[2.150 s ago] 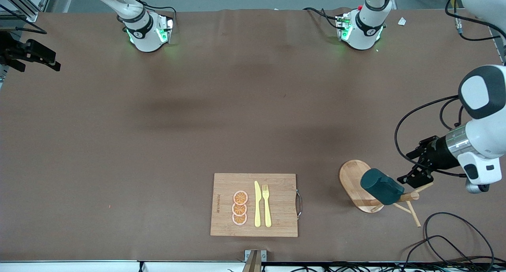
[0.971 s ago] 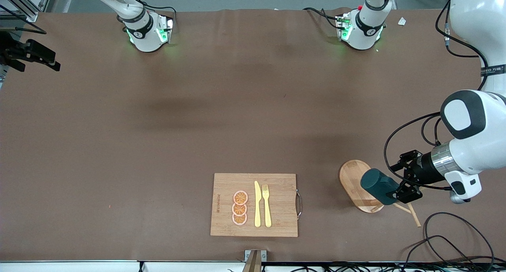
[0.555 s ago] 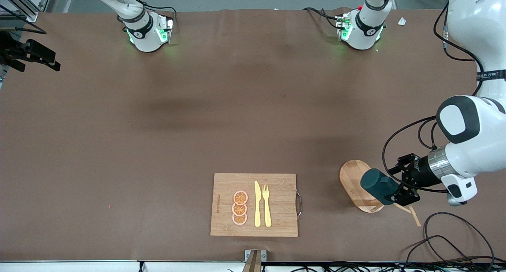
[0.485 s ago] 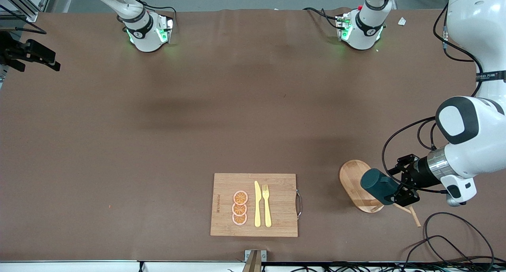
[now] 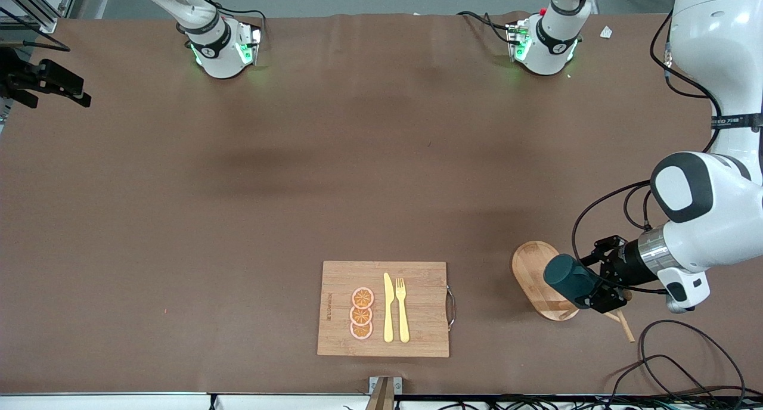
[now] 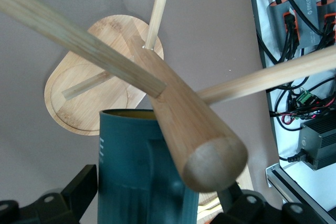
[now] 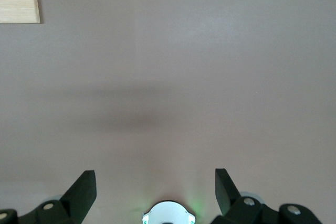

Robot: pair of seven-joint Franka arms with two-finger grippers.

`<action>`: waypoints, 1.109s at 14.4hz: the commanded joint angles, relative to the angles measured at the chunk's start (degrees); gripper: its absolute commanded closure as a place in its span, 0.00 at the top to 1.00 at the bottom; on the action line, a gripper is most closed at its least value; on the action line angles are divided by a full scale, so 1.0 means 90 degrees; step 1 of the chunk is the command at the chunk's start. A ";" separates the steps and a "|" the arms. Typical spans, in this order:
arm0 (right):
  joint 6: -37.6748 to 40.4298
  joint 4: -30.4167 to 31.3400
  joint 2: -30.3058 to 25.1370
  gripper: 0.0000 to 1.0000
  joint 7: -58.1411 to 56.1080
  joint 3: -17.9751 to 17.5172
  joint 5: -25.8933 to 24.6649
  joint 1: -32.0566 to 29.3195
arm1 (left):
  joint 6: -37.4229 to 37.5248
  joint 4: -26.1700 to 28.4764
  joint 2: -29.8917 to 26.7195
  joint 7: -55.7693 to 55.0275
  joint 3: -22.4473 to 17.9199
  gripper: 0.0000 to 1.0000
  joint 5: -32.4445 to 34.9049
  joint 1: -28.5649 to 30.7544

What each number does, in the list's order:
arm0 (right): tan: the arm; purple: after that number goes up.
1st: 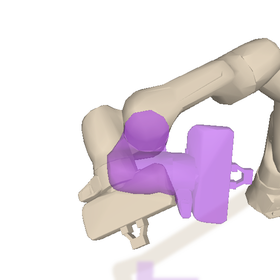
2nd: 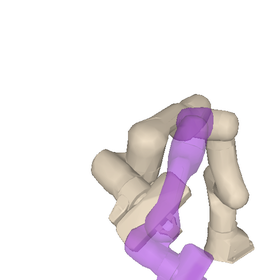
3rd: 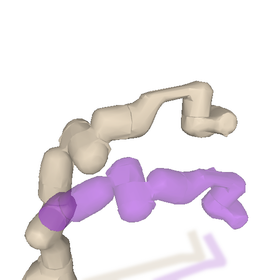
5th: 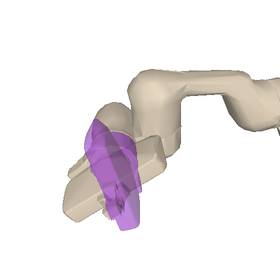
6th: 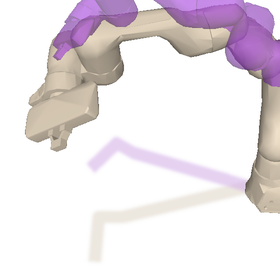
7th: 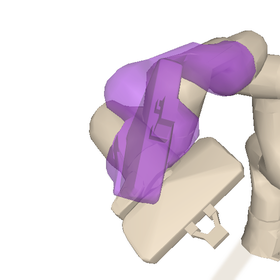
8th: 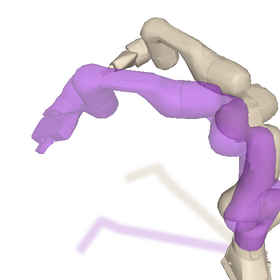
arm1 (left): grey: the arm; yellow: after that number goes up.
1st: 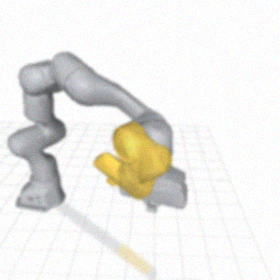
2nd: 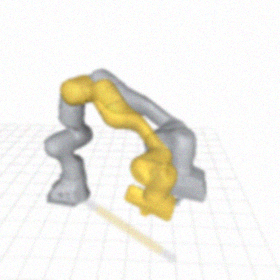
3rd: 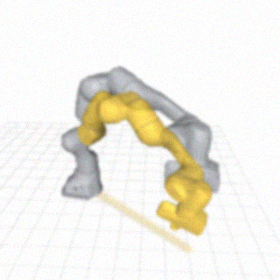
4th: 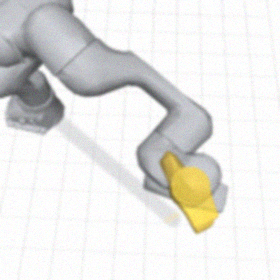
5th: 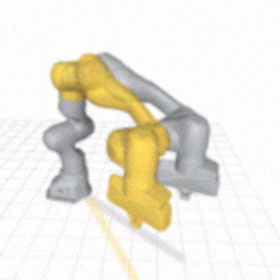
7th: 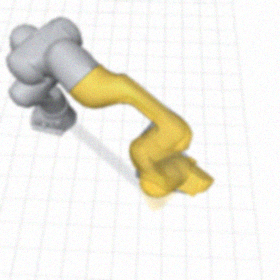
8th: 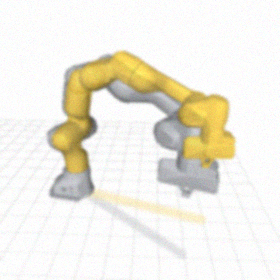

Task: Transfer cup from left to right arm and place
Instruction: 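Close the left gripper on the teal mug and lift it off the stand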

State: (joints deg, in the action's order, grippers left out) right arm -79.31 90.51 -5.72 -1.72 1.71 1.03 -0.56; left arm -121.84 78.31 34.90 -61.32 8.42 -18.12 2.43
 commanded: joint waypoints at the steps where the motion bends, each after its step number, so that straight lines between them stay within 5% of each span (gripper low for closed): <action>1: -0.0007 0.0139 -0.0146 1.00 -0.0014 -0.0024 -0.0017 -0.0046 | -0.0036 -0.0137 0.0107 -0.0043 -0.0007 1.00 -0.0106 -0.0065; 8: -0.0007 0.0139 -0.0146 1.00 -0.0014 -0.0024 -0.0017 -0.0046 | -0.0027 -0.0127 0.0175 0.0016 -0.0007 0.94 -0.0116 -0.0065; 16: -0.0026 0.0139 -0.0146 1.00 -0.0014 -0.0024 -0.0017 -0.0046 | -0.0036 -0.0137 0.0185 -0.0003 -0.0007 0.73 -0.0116 -0.0065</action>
State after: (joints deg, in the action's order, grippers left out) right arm -79.31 90.51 -5.72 -1.72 1.71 1.03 -0.56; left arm -121.91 78.12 35.74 -61.31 8.58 -18.14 2.25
